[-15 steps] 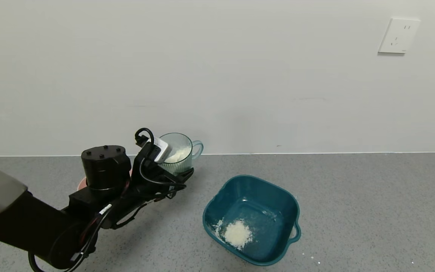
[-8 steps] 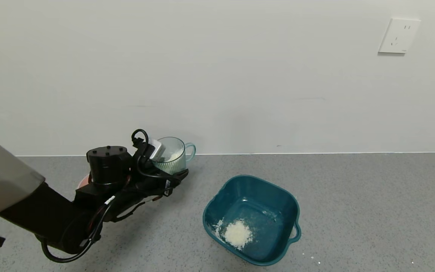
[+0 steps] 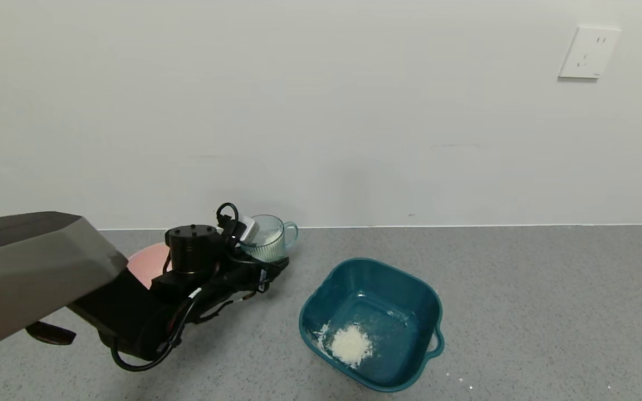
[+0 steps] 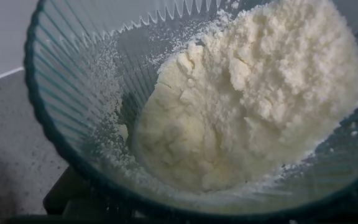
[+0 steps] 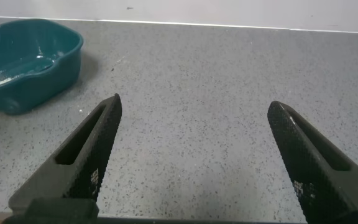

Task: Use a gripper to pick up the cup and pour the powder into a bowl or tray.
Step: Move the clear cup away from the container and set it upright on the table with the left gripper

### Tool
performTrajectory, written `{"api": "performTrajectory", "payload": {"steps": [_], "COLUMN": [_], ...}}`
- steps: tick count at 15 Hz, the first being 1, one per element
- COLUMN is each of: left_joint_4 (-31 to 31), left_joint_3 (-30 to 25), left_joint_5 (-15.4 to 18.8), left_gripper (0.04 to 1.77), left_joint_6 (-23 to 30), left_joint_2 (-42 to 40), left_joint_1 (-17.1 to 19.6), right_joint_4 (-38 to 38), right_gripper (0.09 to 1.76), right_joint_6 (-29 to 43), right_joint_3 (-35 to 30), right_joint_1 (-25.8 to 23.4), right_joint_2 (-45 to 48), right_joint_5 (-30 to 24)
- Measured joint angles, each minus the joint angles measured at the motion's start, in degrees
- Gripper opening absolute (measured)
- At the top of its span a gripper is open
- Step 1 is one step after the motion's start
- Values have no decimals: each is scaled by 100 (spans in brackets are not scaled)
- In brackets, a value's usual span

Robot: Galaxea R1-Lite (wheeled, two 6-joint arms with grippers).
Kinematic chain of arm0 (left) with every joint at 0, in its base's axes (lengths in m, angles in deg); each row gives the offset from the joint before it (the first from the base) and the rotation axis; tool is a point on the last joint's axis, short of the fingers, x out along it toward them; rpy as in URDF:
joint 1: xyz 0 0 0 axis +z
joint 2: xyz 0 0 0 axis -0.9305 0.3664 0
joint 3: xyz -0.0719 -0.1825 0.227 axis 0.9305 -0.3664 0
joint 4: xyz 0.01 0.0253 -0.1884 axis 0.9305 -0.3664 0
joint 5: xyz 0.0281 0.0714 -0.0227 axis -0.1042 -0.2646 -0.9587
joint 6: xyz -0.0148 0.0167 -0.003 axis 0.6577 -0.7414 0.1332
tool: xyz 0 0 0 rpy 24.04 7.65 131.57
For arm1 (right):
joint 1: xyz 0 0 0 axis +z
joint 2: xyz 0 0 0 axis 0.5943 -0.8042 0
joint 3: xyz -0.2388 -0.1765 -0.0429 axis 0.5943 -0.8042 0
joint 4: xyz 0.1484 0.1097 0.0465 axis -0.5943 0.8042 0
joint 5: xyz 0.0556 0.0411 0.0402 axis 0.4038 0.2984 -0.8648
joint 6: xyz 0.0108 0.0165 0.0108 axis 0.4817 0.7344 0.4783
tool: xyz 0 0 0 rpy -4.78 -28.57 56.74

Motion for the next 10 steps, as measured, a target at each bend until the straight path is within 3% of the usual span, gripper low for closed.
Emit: {"api": "performTrajectory", "payload": {"steps": [10], "left_joint_4": [66], "left_joint_3": [112], "left_joint_5": [-11], "left_gripper": [127], "left_joint_6": [207], "left_joint_2": [562], "left_joint_1": [-77], "right_joint_4": [0], "right_gripper": [171], "right_joint_6": [0], "right_joint_3": [0], "right_joint_1": [0], "right_joint_2": [0], "right_joint_5": [0]}}
